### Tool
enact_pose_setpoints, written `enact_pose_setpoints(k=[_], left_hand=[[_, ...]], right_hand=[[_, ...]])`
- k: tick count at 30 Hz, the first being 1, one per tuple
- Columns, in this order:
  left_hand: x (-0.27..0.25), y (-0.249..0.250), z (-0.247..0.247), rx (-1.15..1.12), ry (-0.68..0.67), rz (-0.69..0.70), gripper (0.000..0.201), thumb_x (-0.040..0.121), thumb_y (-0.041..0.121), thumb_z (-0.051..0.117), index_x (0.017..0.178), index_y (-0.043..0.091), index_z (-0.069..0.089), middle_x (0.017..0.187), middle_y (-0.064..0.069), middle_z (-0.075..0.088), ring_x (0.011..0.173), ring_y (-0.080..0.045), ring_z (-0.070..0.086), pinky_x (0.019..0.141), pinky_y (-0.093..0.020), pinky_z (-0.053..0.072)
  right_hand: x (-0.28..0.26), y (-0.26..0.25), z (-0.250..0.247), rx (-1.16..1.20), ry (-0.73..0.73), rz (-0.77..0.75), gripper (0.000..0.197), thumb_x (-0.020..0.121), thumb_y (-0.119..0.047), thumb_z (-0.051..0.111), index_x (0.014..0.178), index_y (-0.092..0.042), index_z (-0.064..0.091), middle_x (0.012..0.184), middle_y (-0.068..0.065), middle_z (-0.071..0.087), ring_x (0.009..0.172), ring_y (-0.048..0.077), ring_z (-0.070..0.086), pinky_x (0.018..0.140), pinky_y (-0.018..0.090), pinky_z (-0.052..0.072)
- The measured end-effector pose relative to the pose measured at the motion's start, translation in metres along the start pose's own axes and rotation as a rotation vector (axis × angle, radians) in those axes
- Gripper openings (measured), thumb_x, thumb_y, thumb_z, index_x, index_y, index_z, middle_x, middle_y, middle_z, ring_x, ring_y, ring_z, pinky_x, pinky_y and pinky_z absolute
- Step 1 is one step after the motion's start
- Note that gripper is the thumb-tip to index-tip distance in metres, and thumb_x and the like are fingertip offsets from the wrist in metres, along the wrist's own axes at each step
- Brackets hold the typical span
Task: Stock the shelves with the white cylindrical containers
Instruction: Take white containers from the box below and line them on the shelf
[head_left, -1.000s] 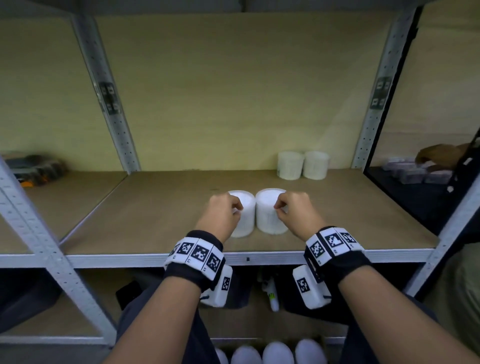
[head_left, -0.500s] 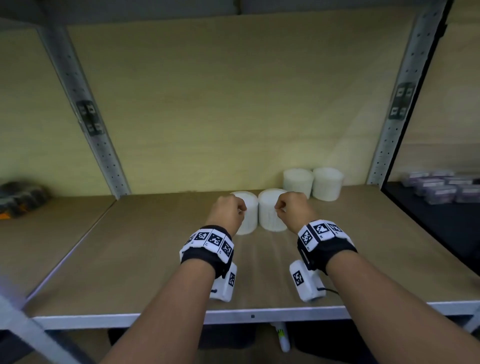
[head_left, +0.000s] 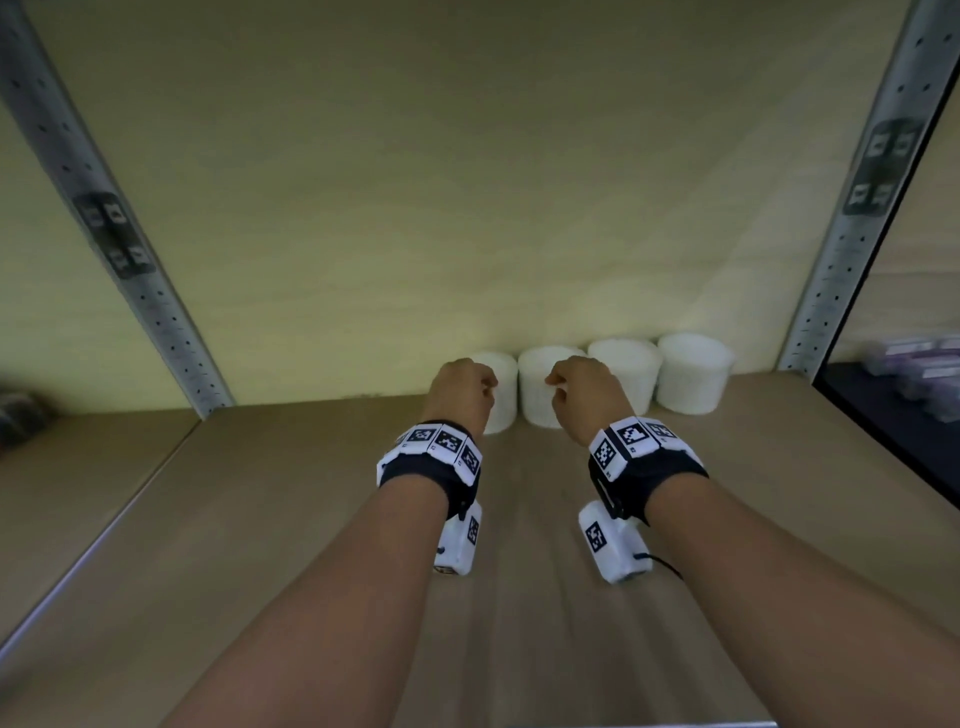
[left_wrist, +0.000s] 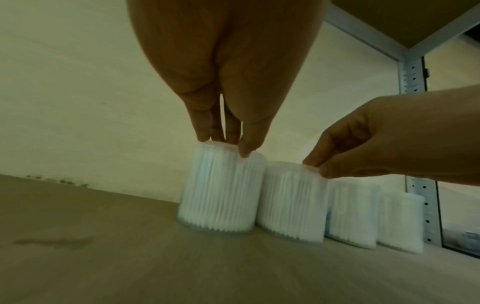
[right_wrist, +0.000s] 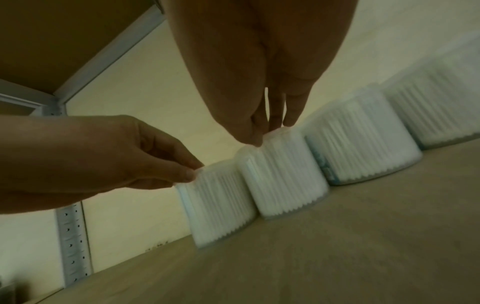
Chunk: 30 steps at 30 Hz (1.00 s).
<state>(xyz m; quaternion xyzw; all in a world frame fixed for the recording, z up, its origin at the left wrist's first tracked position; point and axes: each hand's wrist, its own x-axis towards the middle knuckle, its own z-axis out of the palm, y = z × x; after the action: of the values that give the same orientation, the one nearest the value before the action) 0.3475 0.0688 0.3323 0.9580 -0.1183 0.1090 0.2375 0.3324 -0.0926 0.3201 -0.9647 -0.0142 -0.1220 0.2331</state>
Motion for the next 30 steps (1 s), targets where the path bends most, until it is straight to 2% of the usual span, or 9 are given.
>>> enact_pose_setpoints(k=[3,6,9,11,15,18,20,23,30], left_hand=[[0.008,-0.001,0.007,0.003,-0.007,0.000,0.035,0.092,-0.002,0.044,0.120,0.006,0.064,0.123,-0.013,0.062,0.114,-0.028,0.056,0.096,-0.032,0.045],[0.009,-0.003,0.009,0.009,-0.042,-0.010,0.037,0.091,0.002,0.046,0.125,0.008,0.059,0.129,-0.012,0.058,0.119,-0.028,0.053,0.101,-0.034,0.043],[0.001,-0.005,0.003,0.013,-0.166,-0.019,0.047,0.091,0.013,0.053,0.138,0.012,0.046,0.142,-0.011,0.048,0.131,-0.027,0.044,0.110,-0.035,0.037],[-0.010,-0.003,-0.004,0.001,-0.188,-0.011,0.055,0.090,0.018,0.056,0.142,0.012,0.040,0.147,-0.010,0.042,0.135,-0.026,0.040,0.112,-0.034,0.033],[-0.050,0.008,-0.016,-0.051,-0.140,0.003,0.051,0.090,0.019,0.056,0.139,0.012,0.043,0.144,-0.009,0.044,0.130,-0.024,0.045,0.105,-0.030,0.037],[-0.087,0.014,-0.021,-0.049,-0.167,-0.006,0.048,0.087,0.020,0.057,0.134,0.014,0.050,0.139,-0.009,0.050,0.124,-0.024,0.051,0.103,-0.032,0.043],[-0.114,0.018,-0.023,-0.047,-0.177,-0.017,0.047,0.086,0.021,0.058,0.132,0.015,0.052,0.137,-0.009,0.052,0.124,-0.025,0.051,0.103,-0.032,0.042],[-0.153,0.023,-0.025,-0.073,-0.187,-0.028,0.046,0.085,0.023,0.059,0.130,0.018,0.053,0.133,-0.007,0.055,0.124,-0.024,0.049,0.102,-0.031,0.039],[-0.235,0.043,-0.023,-0.177,-0.150,0.076,0.033,0.083,0.019,0.060,0.116,0.017,0.060,0.120,-0.003,0.059,0.113,-0.019,0.054,0.095,-0.027,0.041]], right_hand=[[0.003,0.001,0.005,-0.056,-0.018,-0.018,0.040,0.089,-0.002,0.047,0.127,-0.008,0.059,0.128,0.009,0.058,0.120,0.025,0.051,0.095,0.030,0.042],[0.004,0.002,0.005,-0.061,-0.046,-0.016,0.044,0.088,-0.003,0.047,0.131,-0.009,0.055,0.131,0.010,0.055,0.122,0.027,0.050,0.099,0.032,0.042],[-0.004,0.001,-0.003,-0.036,-0.139,-0.013,0.050,0.091,-0.007,0.049,0.141,-0.009,0.045,0.143,0.011,0.046,0.133,0.027,0.042,0.113,0.033,0.031],[-0.017,0.000,-0.011,-0.057,-0.170,-0.017,0.054,0.092,-0.011,0.050,0.144,-0.009,0.039,0.145,0.012,0.044,0.135,0.027,0.040,0.116,0.036,0.027],[-0.055,-0.002,-0.026,-0.039,-0.139,0.024,0.051,0.089,-0.015,0.053,0.139,-0.009,0.045,0.138,0.012,0.052,0.126,0.027,0.050,0.111,0.040,0.035],[-0.090,-0.004,-0.040,-0.024,-0.139,0.040,0.047,0.088,-0.014,0.053,0.134,-0.007,0.050,0.139,0.011,0.053,0.127,0.027,0.050,0.108,0.033,0.039],[-0.115,-0.008,-0.049,-0.017,-0.141,0.063,0.045,0.088,-0.014,0.054,0.133,-0.008,0.053,0.138,0.010,0.053,0.127,0.026,0.050,0.106,0.031,0.041],[-0.153,-0.012,-0.058,-0.032,-0.136,0.093,0.042,0.087,-0.019,0.054,0.129,-0.013,0.055,0.134,0.008,0.056,0.125,0.025,0.051,0.105,0.034,0.043],[-0.230,-0.021,-0.059,-0.020,-0.161,0.135,0.030,0.085,-0.021,0.056,0.114,-0.015,0.063,0.116,0.005,0.065,0.110,0.025,0.059,0.095,0.032,0.048]])
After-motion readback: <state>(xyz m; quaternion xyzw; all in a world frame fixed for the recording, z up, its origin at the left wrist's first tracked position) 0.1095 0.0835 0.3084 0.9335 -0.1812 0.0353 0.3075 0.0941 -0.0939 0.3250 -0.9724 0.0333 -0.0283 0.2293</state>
